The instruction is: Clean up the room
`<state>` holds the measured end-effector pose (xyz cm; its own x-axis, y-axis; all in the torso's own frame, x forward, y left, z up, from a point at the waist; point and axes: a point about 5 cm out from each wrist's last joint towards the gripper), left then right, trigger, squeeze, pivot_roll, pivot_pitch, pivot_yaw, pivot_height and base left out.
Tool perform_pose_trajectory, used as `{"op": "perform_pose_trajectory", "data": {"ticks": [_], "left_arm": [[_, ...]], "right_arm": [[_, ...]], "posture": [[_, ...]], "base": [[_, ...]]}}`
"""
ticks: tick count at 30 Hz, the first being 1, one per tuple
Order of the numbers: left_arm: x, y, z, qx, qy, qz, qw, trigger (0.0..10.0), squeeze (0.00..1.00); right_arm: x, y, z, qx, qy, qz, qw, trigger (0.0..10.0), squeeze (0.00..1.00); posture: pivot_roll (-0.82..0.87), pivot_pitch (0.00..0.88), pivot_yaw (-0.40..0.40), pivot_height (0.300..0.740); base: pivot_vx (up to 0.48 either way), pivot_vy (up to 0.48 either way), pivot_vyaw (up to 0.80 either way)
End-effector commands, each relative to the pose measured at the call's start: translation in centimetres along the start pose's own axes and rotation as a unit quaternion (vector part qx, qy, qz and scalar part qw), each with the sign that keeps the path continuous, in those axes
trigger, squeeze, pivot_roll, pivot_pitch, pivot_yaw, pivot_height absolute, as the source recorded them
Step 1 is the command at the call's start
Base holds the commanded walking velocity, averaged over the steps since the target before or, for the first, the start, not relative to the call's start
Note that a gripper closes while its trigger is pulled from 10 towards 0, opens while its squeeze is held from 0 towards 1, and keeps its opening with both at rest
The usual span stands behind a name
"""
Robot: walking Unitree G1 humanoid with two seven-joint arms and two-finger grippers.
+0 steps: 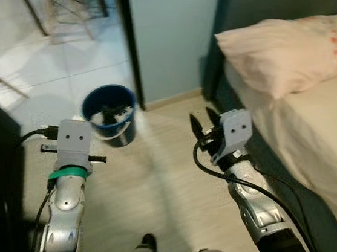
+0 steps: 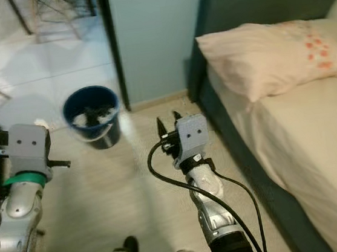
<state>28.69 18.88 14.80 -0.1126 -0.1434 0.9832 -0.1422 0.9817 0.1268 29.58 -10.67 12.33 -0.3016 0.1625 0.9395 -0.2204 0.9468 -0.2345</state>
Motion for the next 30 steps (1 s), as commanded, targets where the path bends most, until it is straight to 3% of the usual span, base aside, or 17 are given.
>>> {"op": "perform_pose_trajectory", "data": {"ticks": [1,20,30], "left_arm": [[-0.45,0.07,0.07,0.005,0.009,-0.009,1.0,10.0,0.0],[-0.59,0.15,-0.03,0.011,0.013,-0.009,1.0,10.0,0.0],[-0.59,0.27,0.08,0.015,0.014,-0.011,1.0,10.0,0.0]], "right_arm": [[-0.41,-0.11,0.29,-0.002,0.011,0.003,1.0,10.0,0.0],[-0.54,0.04,0.4,-0.002,0.015,0.002,1.0,10.0,0.0],[-0.67,0.04,0.57,-0.001,0.019,0.001,1.0,10.0,0.0]], "posture": [[-0.05,0.059,0.011,0.731],[-0.05,0.066,0.014,0.731],[-0.05,0.074,0.014,0.731]], "base": [[0.405,0.0,0.0],[0.415,0.0,0.0],[0.401,0.0,0.63]]}}
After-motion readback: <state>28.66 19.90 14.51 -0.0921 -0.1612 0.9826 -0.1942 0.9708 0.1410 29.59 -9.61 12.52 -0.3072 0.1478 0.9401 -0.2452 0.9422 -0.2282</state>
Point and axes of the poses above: a point about 5 cm out from each wrist's last joint towards the gripper, its own z axis pointing back from the gripper into the wrist, its own x axis along the axis of the wrist's last joint, y = z × x, and after that the axes turned 11 degrees about z, right-handed
